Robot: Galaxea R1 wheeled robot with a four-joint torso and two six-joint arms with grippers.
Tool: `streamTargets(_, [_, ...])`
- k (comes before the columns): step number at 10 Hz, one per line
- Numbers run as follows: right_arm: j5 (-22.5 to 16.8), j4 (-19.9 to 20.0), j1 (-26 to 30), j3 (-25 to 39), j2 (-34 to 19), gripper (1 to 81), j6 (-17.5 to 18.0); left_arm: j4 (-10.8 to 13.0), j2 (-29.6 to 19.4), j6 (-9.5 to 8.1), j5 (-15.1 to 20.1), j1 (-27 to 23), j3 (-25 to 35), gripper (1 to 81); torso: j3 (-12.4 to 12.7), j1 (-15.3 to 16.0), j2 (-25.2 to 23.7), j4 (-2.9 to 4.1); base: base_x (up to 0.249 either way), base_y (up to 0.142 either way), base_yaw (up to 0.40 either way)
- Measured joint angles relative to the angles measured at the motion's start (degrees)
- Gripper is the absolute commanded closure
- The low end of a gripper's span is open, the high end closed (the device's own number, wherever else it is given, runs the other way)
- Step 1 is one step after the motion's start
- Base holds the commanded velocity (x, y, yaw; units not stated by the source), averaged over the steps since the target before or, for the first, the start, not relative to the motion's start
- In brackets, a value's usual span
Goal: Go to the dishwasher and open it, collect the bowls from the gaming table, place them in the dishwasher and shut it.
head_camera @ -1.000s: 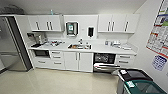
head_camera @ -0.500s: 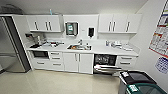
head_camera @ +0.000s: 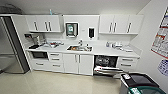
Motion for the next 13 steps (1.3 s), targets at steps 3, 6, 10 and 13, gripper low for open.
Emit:
streamTargets(3, [0.0, -0.09, 0.0, 0.04, 0.26, 81.1, 0.0, 0.0, 0.0, 0.0, 0.0, 0.04, -0.05, 81.1, 0.0, -0.02, 0.0, 0.0, 0.106, 0.0, 0.0])
streamTargets(6, [-0.02, -0.07, 0.5, -0.11, 0.09, 81.1, 0.0, -0.02, 0.02, 0.0, -0.3, -0.27, 0.04, 81.1, -0.02, 0.0, 0.04, 0.0, 0.106, 0.0, 0.0])
streamTargets(10, [-0.07, -0.16, 0.0, -0.07, 0.26, 81.1, 0.0, -0.05, 0.24, 0.0, 0.0, 0.06, 0.12, 81.1, -0.02, -0.06, 0.02, 0.0, 0.105, 0.0, 0.0])
streamTargets(13, [0.0, -0.16, 0.2, -0.1, 0.76, 81.1, 0.0, -0.05, -0.17, 0.0, 0.0, -0.13, 0.04, 81.1, -0.02, 0.0, 0.04, 0.0, 0.107, 0.0, 0.0])
